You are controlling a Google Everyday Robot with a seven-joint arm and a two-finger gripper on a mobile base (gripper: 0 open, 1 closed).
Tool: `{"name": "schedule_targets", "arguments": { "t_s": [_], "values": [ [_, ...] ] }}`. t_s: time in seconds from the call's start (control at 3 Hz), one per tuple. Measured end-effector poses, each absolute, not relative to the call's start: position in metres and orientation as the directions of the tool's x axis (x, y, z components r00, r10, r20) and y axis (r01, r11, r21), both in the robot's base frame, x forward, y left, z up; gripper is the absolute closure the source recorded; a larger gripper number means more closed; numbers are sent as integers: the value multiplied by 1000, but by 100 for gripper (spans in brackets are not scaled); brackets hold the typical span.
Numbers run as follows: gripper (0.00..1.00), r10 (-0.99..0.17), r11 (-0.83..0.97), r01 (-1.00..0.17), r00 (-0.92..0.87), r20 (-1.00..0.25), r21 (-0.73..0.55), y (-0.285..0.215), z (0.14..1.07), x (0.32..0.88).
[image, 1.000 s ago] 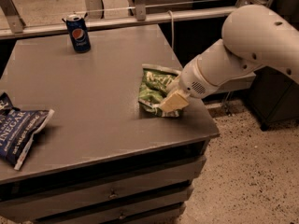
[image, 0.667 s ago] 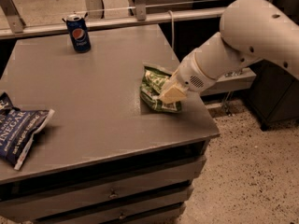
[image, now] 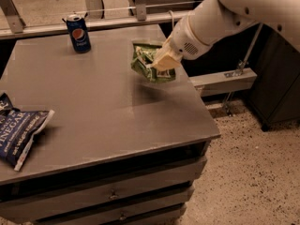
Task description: Move green jalapeno chip bag near pepsi can
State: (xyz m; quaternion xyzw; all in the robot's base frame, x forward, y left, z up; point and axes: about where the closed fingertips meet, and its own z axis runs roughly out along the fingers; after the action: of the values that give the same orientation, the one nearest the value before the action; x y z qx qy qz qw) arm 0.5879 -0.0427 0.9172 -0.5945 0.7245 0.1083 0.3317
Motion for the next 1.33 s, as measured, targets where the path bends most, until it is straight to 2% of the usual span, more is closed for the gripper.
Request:
{"name": "schedule_targets", "arguments": {
  "t_s": [0.33,1.0,1.33],
  "values": [
    [100,-810,240,-928,-30,-586,-285,-46,957,598],
    [100,-814,231,-924,-13,-581,-303,-47,968,597],
    [100,-795,205,-906,67,-602,-371,-29,970,631]
  ]
}}
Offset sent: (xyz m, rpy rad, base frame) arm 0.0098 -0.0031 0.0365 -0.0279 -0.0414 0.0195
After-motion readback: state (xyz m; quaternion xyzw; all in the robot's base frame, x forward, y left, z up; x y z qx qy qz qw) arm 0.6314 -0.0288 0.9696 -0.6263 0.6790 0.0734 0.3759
